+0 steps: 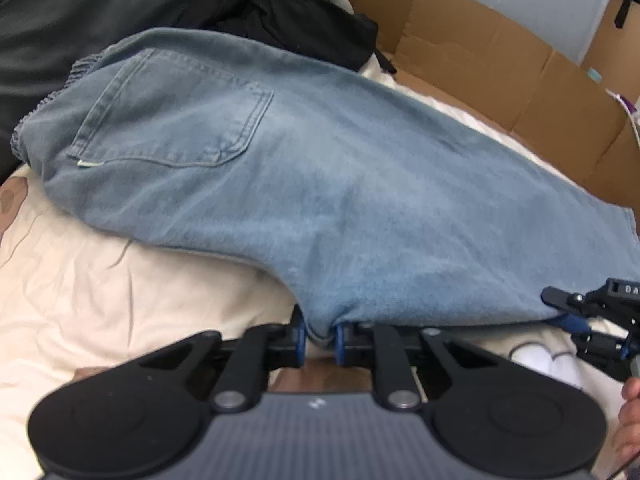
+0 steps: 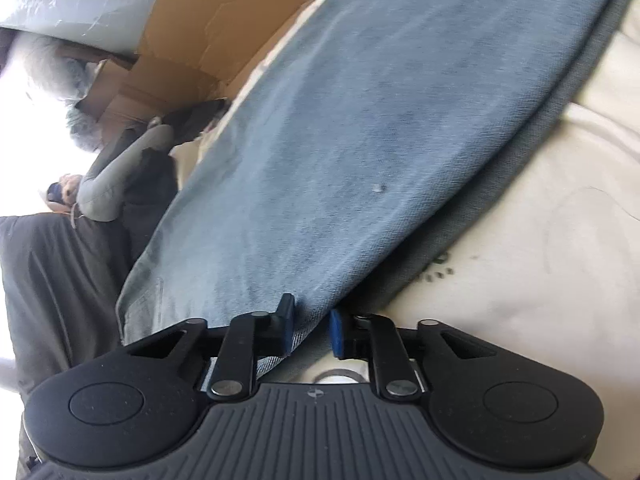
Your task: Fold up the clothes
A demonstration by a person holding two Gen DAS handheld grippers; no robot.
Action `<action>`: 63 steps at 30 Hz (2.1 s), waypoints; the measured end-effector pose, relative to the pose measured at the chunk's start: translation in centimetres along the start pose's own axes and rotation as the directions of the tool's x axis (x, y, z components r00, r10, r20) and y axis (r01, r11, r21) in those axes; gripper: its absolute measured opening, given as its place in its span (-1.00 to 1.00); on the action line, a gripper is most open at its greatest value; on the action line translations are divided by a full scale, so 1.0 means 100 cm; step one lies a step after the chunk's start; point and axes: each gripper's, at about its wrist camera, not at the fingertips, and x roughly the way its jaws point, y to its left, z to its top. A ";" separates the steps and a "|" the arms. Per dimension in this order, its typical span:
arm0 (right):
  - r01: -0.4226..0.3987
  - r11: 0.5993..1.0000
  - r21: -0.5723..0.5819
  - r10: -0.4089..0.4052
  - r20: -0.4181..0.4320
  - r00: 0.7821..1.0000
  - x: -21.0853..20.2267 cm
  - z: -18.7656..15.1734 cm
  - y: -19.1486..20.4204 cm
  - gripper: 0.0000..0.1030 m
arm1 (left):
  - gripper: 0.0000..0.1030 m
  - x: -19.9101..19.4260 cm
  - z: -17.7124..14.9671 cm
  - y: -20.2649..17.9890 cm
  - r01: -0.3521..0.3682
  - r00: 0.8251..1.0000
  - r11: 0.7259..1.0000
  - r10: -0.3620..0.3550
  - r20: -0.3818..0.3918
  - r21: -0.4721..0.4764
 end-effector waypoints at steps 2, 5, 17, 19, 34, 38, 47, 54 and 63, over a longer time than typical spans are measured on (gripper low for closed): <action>0.010 1.000 0.009 -0.010 0.004 1.000 -0.003 -0.001 -0.002 -0.64 | -0.73 0.000 -0.003 -0.001 -0.009 1.000 1.000 0.009 -0.013 0.014; 0.026 0.999 0.021 -0.027 0.014 1.000 -0.012 0.000 -0.006 -0.64 | -0.78 -0.009 -0.006 -0.002 -0.006 1.000 0.999 0.007 -0.029 0.046; 0.037 0.999 -0.006 -0.036 0.099 0.994 -0.064 0.029 -0.014 -0.62 | -0.90 -0.031 0.009 -0.024 0.026 0.998 0.994 -0.032 0.054 0.103; 0.039 0.999 -0.001 -0.039 0.113 0.993 -0.063 0.034 -0.014 -0.62 | -0.87 -0.024 0.016 -0.032 0.047 0.997 0.993 -0.054 0.062 0.109; 0.171 0.985 -0.033 -0.165 0.126 0.978 -0.038 0.045 -0.022 -0.94 | -0.95 0.022 0.006 -0.022 0.009 0.999 0.995 -0.004 -0.051 0.103; 0.195 0.980 -0.026 -0.191 0.114 0.975 -0.045 0.037 -0.025 -0.93 | -0.95 0.020 0.002 -0.026 -0.005 0.998 0.992 0.012 -0.060 0.122; 0.174 0.984 0.022 -0.175 0.208 0.962 -0.103 0.056 -0.059 -0.40 | -0.63 -0.005 0.004 -0.014 0.041 0.999 0.999 -0.040 -0.024 0.029; 0.158 0.969 0.191 -0.214 0.329 0.920 -0.139 0.091 -0.106 -0.33 | -0.46 0.002 0.002 0.011 0.058 0.998 0.993 -0.060 -0.019 -0.108; 0.077 0.953 0.293 -0.195 0.399 0.896 -0.138 0.112 -0.133 -0.27 | -0.43 -0.005 0.004 0.025 0.090 0.996 0.981 -0.091 -0.001 -0.175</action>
